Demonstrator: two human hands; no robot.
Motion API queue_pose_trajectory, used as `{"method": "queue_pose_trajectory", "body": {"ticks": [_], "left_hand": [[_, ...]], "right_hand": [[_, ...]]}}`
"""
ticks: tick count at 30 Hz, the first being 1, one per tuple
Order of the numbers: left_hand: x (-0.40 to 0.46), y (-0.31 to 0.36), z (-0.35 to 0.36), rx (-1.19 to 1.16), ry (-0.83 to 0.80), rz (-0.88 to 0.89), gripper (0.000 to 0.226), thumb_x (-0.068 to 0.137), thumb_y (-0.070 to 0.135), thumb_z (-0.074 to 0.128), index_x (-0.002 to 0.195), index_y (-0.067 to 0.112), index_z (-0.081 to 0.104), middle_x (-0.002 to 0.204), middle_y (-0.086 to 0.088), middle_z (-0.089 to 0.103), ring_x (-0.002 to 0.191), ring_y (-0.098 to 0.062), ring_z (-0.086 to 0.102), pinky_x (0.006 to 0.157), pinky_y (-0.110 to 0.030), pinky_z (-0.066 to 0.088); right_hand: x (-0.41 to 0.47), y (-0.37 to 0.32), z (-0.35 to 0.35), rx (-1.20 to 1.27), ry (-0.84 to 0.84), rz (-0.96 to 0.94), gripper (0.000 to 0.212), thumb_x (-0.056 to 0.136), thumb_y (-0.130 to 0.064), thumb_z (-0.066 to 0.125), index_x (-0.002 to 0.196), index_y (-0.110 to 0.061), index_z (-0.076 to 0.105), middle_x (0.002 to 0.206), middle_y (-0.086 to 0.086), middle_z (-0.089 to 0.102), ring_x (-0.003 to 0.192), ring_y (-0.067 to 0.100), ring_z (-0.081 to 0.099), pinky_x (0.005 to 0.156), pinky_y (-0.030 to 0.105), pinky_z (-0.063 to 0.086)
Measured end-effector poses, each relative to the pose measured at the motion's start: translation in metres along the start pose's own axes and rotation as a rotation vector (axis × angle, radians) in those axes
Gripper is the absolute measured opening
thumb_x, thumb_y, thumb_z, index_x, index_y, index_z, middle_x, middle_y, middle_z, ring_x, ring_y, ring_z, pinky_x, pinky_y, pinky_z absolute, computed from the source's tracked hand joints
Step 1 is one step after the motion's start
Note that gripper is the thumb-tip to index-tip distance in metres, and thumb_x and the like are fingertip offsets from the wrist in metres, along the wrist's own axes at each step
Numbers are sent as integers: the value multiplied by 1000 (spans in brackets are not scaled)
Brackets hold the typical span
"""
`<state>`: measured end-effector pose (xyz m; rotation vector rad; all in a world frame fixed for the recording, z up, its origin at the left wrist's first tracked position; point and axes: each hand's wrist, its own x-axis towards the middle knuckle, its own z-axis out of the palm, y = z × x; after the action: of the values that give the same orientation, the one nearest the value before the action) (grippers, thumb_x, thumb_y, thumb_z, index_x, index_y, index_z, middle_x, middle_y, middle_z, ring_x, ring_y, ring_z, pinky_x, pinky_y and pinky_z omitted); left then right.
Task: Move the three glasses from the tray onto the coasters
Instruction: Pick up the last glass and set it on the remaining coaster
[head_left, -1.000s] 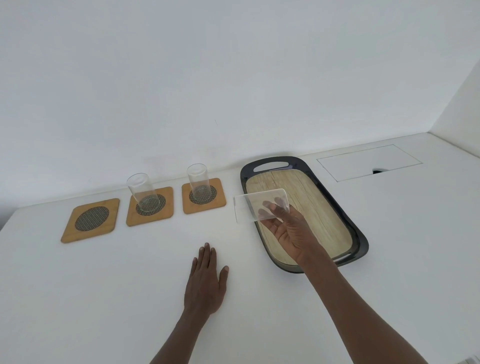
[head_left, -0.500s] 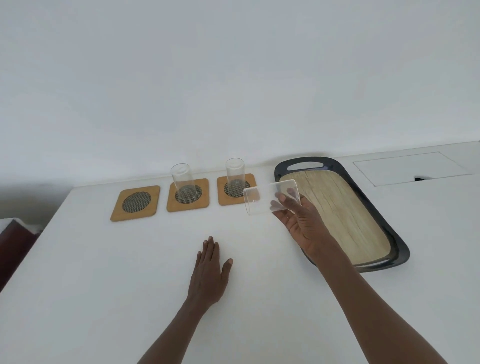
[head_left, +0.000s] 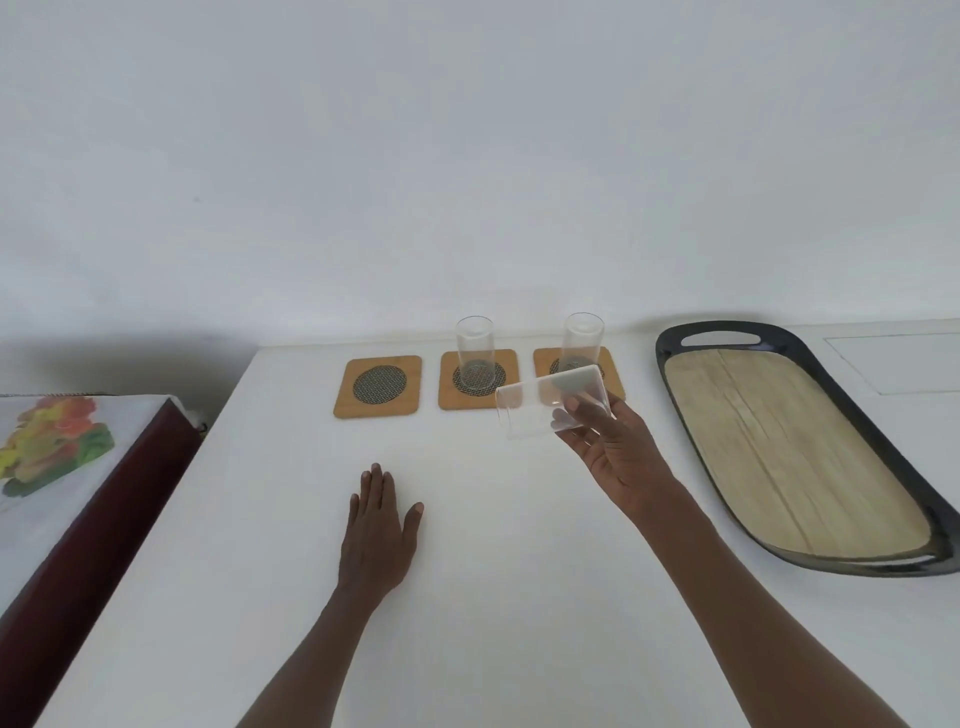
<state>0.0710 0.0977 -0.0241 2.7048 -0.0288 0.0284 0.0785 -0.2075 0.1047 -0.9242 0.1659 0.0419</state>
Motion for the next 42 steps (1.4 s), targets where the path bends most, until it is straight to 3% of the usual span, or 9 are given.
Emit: {"method": "queue_pose_trajectory", "body": {"ticks": [4,9,15,19,22,25,28,35,42], "left_hand": [[14,-29,-15,39,10,-32,70,102,44,32,154,3,10,166,-10,2,153,-21,-3,125,-39,2],[31,-57,-24,58,11,-64,70,102,45,32,154,3,12,166,-11,4,154,-23,-1,125,-41,4],[35,-69,-19,15,30,-93,76,98,54,31,155,7,13,166,-6,4,153,-18,-1,125,-38,6],[35,-69,-18,16,47,-85,76,98,55,31,155,8,14,166,-5,4,153,-17,0,125,-37,6],[35,-69,-18,17,54,-88,74,98,54,30,155,8,14,166,-4,4,153,-17,0,125,-37,7],[35,-69,-17,15,76,-85,72,99,51,30,154,8,16,166,-6,7,153,-17,2,125,-37,9],[35,-70,-16,29,92,-79,71,99,50,29,155,8,15,166,-6,8,153,-18,3,125,-37,8],[35,-68,-17,32,88,-78,71,99,51,26,155,9,13,166,-5,5,153,-16,0,125,-35,6],[35,-67,-19,30,84,-77,71,99,52,24,155,9,14,166,-5,5,153,-16,-1,125,-34,4]], "right_hand": [[10,21,30,-30,17,4,71,75,-7,79,139,0,48,118,13,65,110,28,64,107,46,48],[24,45,67,-75,30,-11,68,69,0,84,131,-5,56,116,12,68,108,26,67,95,39,57],[46,70,104,-182,87,-50,60,69,3,85,122,-11,61,121,20,66,114,30,67,100,44,55],[66,85,126,-342,134,-94,68,65,-3,90,126,-12,59,119,10,68,112,29,67,105,49,51],[82,94,145,-548,162,-166,74,63,-11,93,127,-15,57,123,7,66,109,28,65,95,44,56],[101,104,163,-743,148,-255,79,63,-17,94,131,-16,54,121,1,65,102,16,62,84,27,53],[124,115,176,-868,129,-306,86,65,-21,93,138,-16,49,130,0,63,113,19,61,94,32,53],[180,138,197,-1082,101,-307,87,65,-25,90,139,-18,46,128,4,62,117,30,57,102,48,47],[212,158,205,-1186,23,-260,88,70,-22,86,144,-14,40,133,10,58,125,32,51,104,43,43]]}}
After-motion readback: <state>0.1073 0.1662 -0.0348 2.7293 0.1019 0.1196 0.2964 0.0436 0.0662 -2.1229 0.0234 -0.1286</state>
